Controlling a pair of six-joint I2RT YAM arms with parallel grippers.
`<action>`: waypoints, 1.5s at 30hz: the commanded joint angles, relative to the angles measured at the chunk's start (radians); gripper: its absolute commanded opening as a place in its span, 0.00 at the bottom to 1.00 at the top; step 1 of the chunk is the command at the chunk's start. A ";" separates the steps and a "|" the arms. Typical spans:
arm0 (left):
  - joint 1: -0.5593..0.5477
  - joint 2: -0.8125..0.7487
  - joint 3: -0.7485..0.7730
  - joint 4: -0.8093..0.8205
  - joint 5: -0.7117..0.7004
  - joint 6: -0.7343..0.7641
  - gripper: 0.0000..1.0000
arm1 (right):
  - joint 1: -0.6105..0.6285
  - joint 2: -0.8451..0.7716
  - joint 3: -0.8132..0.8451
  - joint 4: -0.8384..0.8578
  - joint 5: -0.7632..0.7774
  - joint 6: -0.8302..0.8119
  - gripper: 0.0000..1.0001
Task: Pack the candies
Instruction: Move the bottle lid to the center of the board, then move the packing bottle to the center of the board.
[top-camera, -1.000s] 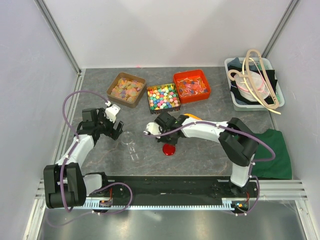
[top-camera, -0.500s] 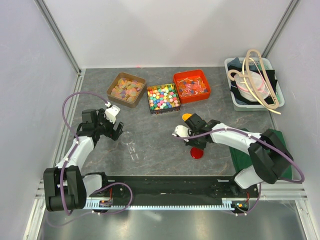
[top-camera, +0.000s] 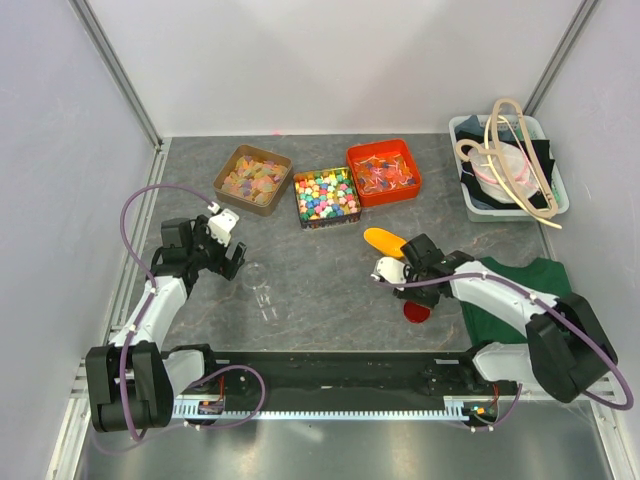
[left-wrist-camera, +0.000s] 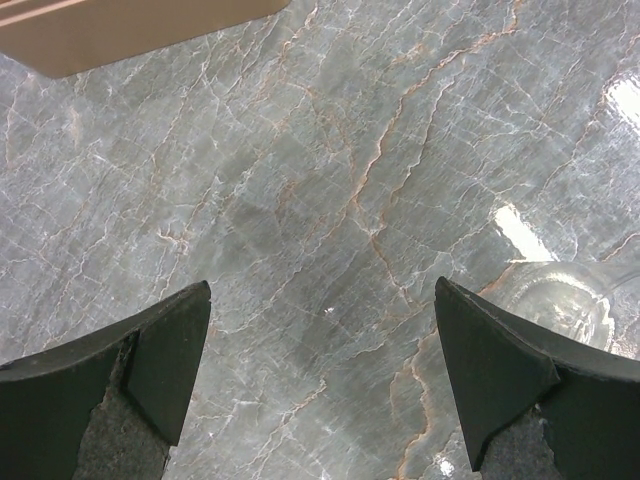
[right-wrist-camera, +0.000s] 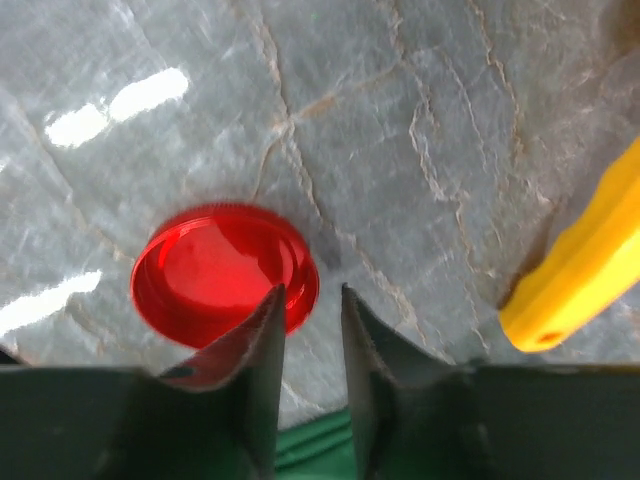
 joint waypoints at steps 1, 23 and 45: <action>0.004 -0.014 0.005 0.012 0.034 -0.034 0.99 | -0.002 -0.076 0.082 -0.089 -0.014 -0.013 0.40; 0.004 0.062 0.025 -0.016 0.008 0.012 0.99 | 0.311 0.512 1.145 -0.139 -0.356 0.357 0.75; 0.006 0.118 0.002 0.079 -0.114 -0.060 0.99 | 0.528 0.751 1.289 -0.068 -0.275 0.357 0.98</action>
